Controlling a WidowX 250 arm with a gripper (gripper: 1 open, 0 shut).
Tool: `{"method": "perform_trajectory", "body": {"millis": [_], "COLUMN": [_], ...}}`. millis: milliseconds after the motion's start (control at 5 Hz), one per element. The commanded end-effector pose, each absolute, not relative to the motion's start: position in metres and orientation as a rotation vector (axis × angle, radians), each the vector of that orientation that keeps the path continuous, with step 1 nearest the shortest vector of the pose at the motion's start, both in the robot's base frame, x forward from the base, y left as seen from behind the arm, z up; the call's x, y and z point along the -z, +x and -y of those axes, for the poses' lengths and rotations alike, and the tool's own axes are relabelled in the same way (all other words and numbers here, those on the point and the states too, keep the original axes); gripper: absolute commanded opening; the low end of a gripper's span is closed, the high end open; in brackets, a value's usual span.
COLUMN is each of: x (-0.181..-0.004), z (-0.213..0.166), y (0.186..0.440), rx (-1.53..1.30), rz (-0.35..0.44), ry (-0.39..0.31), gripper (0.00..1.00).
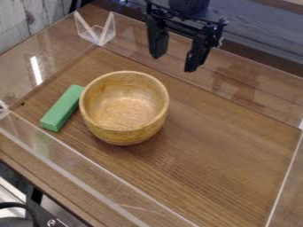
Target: Put the green block in the brown bowl
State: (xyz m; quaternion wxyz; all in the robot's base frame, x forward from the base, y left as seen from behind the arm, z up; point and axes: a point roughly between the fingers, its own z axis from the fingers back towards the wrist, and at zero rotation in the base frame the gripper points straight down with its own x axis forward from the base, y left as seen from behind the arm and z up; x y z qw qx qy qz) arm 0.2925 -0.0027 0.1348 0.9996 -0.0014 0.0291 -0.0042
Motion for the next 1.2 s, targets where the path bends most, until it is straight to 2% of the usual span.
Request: {"method": "perform_trajectory", "body": {"millis": [0,200,600,800,1000], "x": [-0.123,-0.122,-0.122,-0.116,-0.105], "z": [0.001,-0.021,-0.095,-0.131,-0.152], "y": [0.288,0.27,0.231,0.215,0.205], "rx": [0.007,-0.014,-0.058,-0.085,-0.087], "rz": [-0.091,-0.083,-0.033,-0.011,-0.006], "ry": [-0.004,-0.006,0.01,0.024,0.021], "gripper": [1.0,1.0,1.0,1.0,1.0]}}
